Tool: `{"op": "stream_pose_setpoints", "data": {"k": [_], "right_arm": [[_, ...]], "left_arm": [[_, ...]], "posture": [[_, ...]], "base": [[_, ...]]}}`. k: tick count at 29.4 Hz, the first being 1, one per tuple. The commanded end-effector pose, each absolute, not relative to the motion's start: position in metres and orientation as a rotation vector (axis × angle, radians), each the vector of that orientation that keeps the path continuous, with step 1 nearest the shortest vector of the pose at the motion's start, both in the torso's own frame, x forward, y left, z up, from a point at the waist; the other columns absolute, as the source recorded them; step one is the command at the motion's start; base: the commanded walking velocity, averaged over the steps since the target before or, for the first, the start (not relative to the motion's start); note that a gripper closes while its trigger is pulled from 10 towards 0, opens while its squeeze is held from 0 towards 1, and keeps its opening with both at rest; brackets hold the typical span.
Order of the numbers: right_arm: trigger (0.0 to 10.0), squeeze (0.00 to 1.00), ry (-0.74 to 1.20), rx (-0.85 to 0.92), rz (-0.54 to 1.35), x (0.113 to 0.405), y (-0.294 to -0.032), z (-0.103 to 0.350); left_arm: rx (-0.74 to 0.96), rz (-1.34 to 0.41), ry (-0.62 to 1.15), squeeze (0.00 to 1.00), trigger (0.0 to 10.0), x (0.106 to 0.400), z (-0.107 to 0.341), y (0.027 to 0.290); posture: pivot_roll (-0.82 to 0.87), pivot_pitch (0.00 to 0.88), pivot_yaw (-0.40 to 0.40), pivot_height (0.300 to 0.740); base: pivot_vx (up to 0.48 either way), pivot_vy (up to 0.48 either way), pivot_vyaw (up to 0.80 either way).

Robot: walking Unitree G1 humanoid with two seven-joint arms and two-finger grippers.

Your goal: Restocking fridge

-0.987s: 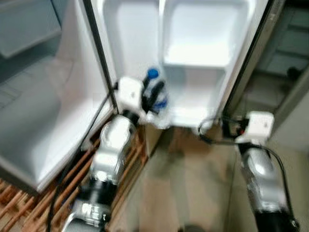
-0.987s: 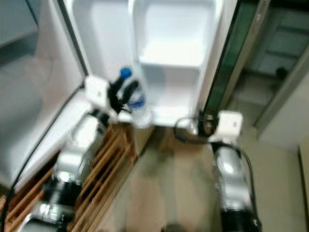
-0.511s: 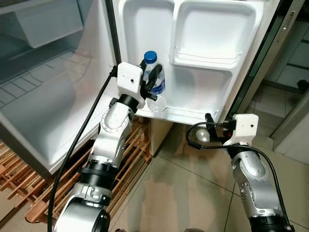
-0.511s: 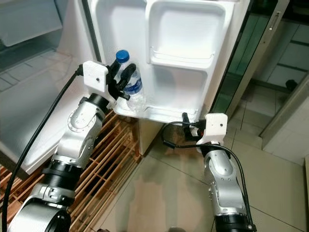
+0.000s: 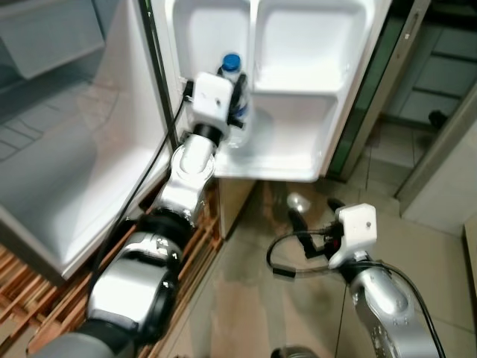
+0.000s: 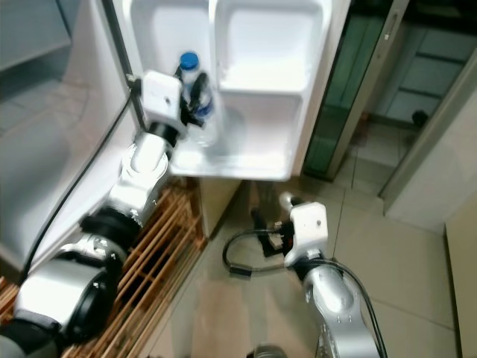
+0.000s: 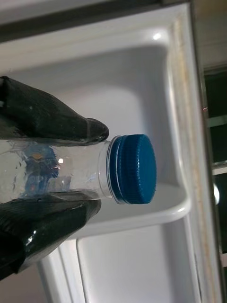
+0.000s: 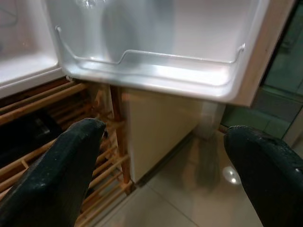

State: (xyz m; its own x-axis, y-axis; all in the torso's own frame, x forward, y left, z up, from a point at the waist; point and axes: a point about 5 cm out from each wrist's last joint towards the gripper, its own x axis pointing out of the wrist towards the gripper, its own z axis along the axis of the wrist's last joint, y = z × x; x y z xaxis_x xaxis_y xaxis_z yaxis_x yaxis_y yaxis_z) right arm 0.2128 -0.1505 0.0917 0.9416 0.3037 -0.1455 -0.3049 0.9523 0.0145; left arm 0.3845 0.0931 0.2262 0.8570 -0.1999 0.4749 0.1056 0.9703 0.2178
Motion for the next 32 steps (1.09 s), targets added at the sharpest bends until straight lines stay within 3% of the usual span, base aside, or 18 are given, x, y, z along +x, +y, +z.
{"op": "stream_pose_setpoints", "data": {"k": [1, 10, 16, 24, 25, 26, 27, 32], "right_arm": [[10.0, 0.00, 0.139, -0.002, 0.320, 0.207, -0.147, 0.098], [10.0, 0.00, 0.208, 0.006, 0.282, 0.170, -0.148, 0.107], [10.0, 0.00, 0.231, 0.012, 0.270, 0.155, -0.146, 0.112], [10.0, 0.00, 0.276, 0.023, 0.266, 0.147, -0.143, 0.112], [10.0, 0.00, 0.277, 0.022, 0.268, 0.148, -0.143, 0.112], [10.0, 0.00, 0.278, 0.022, 0.269, 0.148, -0.143, 0.112], [10.0, 0.00, 0.278, 0.022, 0.270, 0.149, -0.144, 0.112], [10.0, 0.00, 0.287, 0.016, 0.272, 0.152, -0.146, 0.110]], "left_arm": [[0.226, -0.147, -0.559, 0.00, 10.0, 0.385, 0.232, 0.092], [0.339, -0.085, -0.513, 0.00, 10.0, 0.385, 0.206, 0.085], [0.413, -0.058, -0.522, 0.00, 10.0, 0.386, 0.204, 0.080], [0.302, 0.094, -0.385, 0.00, 10.0, 0.400, 0.209, 0.111], [0.277, 0.121, -0.345, 0.62, 10.0, 0.401, 0.207, 0.117], [0.256, 0.145, -0.316, 0.93, 10.0, 0.403, 0.205, 0.122], [0.245, 0.159, -0.300, 1.00, 10.0, 0.403, 0.205, 0.124], [0.287, 0.221, -0.307, 1.00, 10.0, 0.408, 0.217, 0.134]], "posture": [[-0.39, 0.089, 0.037, 0.736], [-0.49, 0.218, 0.019, 0.736], [-0.52, 0.256, 0.008, 0.736], [-0.50, 0.271, 0.004, 0.736], [-0.50, 0.270, 0.002, 0.736], [-0.50, 0.270, 0.002, 0.736], [-0.50, 0.270, 0.002, 0.736], [-0.48, 0.255, 0.001, 0.736]], "base": [[0.000, 0.000, 0.00], [0.000, 0.000, 0.00], [0.000, 0.000, 0.00], [0.000, 0.000, 0.00], [0.000, 0.000, 0.00], [0.000, 0.000, 0.00], [0.000, 0.000, 0.00], [0.000, 0.000, 0.00]]}}
